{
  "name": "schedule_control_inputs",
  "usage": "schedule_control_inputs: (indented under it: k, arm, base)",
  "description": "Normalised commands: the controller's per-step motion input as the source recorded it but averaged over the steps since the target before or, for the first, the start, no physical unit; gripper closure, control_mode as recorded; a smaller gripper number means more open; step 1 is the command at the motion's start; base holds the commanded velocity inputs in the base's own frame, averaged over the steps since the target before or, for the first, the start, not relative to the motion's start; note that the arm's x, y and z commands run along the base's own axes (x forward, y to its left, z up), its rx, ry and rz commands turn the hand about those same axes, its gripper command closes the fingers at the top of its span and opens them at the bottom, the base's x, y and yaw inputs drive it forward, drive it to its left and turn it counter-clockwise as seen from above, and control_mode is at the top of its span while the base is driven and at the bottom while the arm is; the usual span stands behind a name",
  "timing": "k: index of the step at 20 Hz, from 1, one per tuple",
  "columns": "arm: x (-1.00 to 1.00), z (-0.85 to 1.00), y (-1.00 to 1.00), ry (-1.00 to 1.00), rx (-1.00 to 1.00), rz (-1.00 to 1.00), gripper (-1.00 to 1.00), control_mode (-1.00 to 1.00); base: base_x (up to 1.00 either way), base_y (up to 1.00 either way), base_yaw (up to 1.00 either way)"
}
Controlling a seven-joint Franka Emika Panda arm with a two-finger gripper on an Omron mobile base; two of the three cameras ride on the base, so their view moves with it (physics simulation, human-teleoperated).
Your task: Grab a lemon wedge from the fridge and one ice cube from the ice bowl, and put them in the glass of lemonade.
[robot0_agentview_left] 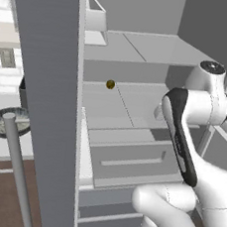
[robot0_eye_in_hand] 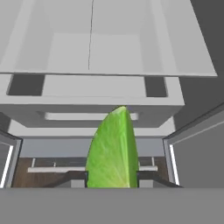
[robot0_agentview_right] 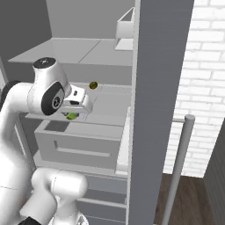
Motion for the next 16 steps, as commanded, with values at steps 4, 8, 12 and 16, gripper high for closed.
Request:
schedule_control_inputs:
  k: [4,8,12,16]
  arm:
    - [-1.00,0.34,0.00,-0.03,0.00,0.00,1.00,-1.00]
    - [-1.00,0.04,0.00,-0.07,0.03,0.00,1.00,-1.00]
    - [-0.84,0.16,0.00,-0.02,0.01,0.00,1.00,-1.00]
    - [-0.44,0.29,0.03,-0.06,0.00,0.00,1.00,-1.00]
  base:
    - [0.00,0.00,0.00]
    - [0.00,0.00,0.00]
    - [0.00,0.00,0.00]
    - [0.00,0.00,0.00]
